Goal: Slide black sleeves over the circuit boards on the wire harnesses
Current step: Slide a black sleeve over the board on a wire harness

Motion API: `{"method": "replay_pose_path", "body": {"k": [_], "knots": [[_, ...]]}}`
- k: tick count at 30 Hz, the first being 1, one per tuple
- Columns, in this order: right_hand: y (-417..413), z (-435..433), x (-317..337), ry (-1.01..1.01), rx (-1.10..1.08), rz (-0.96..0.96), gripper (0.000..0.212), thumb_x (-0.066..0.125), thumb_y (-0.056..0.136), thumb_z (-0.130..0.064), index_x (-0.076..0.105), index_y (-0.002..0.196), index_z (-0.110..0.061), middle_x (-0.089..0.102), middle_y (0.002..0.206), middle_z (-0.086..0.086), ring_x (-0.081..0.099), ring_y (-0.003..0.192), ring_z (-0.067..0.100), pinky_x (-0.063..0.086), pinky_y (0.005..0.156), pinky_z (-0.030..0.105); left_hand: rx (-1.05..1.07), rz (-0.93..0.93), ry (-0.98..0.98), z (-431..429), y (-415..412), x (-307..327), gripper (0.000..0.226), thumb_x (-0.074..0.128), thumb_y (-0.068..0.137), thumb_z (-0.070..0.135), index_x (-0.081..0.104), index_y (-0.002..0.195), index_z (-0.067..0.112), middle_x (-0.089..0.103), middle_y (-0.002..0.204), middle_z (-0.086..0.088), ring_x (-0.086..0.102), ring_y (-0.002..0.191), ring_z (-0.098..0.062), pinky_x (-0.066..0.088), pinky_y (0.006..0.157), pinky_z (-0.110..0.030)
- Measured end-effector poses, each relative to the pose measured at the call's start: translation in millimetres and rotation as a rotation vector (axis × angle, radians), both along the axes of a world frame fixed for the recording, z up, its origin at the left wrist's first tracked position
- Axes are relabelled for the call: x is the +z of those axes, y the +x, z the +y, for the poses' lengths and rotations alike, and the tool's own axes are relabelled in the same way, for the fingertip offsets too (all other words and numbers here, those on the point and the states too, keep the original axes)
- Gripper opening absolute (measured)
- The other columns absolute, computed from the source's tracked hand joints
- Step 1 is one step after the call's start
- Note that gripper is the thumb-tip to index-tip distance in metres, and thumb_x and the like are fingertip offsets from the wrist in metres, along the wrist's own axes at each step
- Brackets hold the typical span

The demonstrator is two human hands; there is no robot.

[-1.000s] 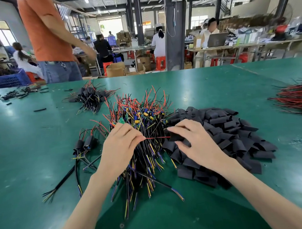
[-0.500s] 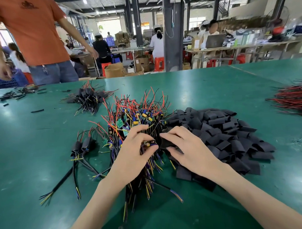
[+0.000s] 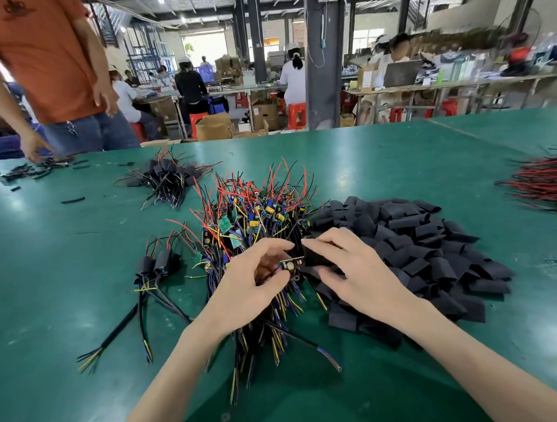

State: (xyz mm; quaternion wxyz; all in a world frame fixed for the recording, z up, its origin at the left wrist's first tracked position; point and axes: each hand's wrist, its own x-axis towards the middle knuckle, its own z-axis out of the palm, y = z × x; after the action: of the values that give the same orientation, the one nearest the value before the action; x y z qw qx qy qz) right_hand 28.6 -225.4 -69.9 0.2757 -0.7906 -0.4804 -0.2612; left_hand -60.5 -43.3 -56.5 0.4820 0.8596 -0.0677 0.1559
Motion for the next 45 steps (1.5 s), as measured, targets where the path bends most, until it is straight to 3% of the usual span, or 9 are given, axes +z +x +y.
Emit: {"method": "replay_pose_path", "body": {"k": [4, 8, 11, 15, 25, 30, 35, 41, 45], "knots": [[0, -1, 0, 0.034, 0.018, 0.015, 0.047, 0.070, 0.074, 0.004, 0.062, 0.119, -0.006, 0.060, 0.102, 0.007, 0.056, 0.094, 0.027, 0.043, 0.085, 0.029, 0.135, -0.038, -0.008, 2, 5, 1, 0.026, 0.062, 0.088, 0.002, 0.063, 0.097, 0.026, 0.070, 0.089, 0.003, 0.064, 0.083, -0.005, 0.047, 0.077, -0.015], [-1, 0, 0, 0.056, 0.047, 0.005, 0.048, 0.070, 0.075, 0.005, 0.062, 0.121, -0.008, 0.061, 0.108, 0.004, 0.054, 0.099, 0.022, 0.043, 0.090, 0.028, 0.146, -0.031, -0.127, 3, 6, -1, 0.017, 0.062, 0.088, 0.002, 0.066, 0.092, 0.018, 0.071, 0.078, 0.001, 0.064, 0.067, -0.007, 0.050, 0.063, -0.018], [-2, 0, 0, 0.059, 0.069, 0.013, 0.050, 0.070, 0.076, 0.004, 0.060, 0.124, -0.010, 0.061, 0.110, 0.002, 0.053, 0.102, 0.019, 0.043, 0.091, 0.028, 0.134, -0.013, -0.149, 4, 9, -3, 0.017, 0.063, 0.088, 0.003, 0.068, 0.089, 0.020, 0.071, 0.076, -0.003, 0.064, 0.065, -0.023, 0.052, 0.063, -0.027], [-1, 0, 1, 0.045, 0.122, 0.053, 0.051, 0.071, 0.077, 0.003, 0.059, 0.125, -0.011, 0.063, 0.111, 0.001, 0.054, 0.103, 0.016, 0.042, 0.094, 0.024, 0.110, -0.009, -0.073, 5, 9, -4, 0.018, 0.065, 0.087, 0.006, 0.069, 0.090, 0.022, 0.072, 0.074, 0.004, 0.062, 0.062, -0.007, 0.051, 0.063, -0.021], [-6, 2, 5, -0.011, 0.161, 0.114, 0.040, 0.068, 0.080, 0.000, 0.060, 0.118, -0.009, 0.063, 0.111, -0.001, 0.054, 0.104, 0.015, 0.044, 0.090, 0.028, 0.242, 0.067, -0.120, 1, 10, -5, 0.016, 0.073, 0.080, 0.007, 0.066, 0.079, 0.021, 0.072, 0.067, 0.005, 0.065, 0.052, -0.010, 0.051, 0.056, -0.017], [-9, 2, 5, -0.007, 0.160, 0.179, 0.041, 0.066, 0.082, -0.001, 0.059, 0.121, -0.011, 0.062, 0.111, 0.000, 0.052, 0.105, 0.011, 0.040, 0.088, 0.018, 0.248, 0.019, -0.163, -3, 9, -4, 0.023, 0.074, 0.077, 0.002, 0.061, 0.087, 0.017, 0.072, 0.068, 0.004, 0.062, 0.050, -0.010, 0.048, 0.056, -0.014], [-7, 1, 5, -0.003, 0.164, 0.199, 0.043, 0.068, 0.082, -0.003, 0.059, 0.122, -0.014, 0.061, 0.112, -0.001, 0.052, 0.106, 0.008, 0.039, 0.091, 0.016, 0.253, -0.042, -0.127, -5, 7, -3, 0.030, 0.076, 0.074, 0.005, 0.056, 0.087, 0.024, 0.071, 0.067, 0.006, 0.062, 0.052, -0.010, 0.047, 0.059, -0.014], [-7, -1, 4, -0.004, 0.157, 0.274, 0.043, 0.066, 0.085, -0.008, 0.057, 0.124, -0.021, 0.061, 0.112, 0.002, 0.060, 0.095, 0.020, 0.044, 0.085, 0.027, 0.237, -0.091, -0.097, -8, 6, -2, 0.036, 0.072, 0.073, -0.004, 0.055, 0.087, 0.024, 0.069, 0.064, 0.007, 0.058, 0.053, -0.008, 0.046, 0.060, -0.016], [-9, 2, 5, -0.011, 0.180, 0.200, 0.042, 0.068, 0.082, -0.004, 0.058, 0.121, -0.015, 0.061, 0.112, -0.001, 0.053, 0.103, 0.012, 0.040, 0.091, 0.020, 0.261, -0.062, -0.095, -9, 6, -3, 0.034, 0.071, 0.074, -0.007, 0.057, 0.085, 0.022, 0.069, 0.066, 0.010, 0.060, 0.050, -0.006, 0.044, 0.058, -0.012]]}}
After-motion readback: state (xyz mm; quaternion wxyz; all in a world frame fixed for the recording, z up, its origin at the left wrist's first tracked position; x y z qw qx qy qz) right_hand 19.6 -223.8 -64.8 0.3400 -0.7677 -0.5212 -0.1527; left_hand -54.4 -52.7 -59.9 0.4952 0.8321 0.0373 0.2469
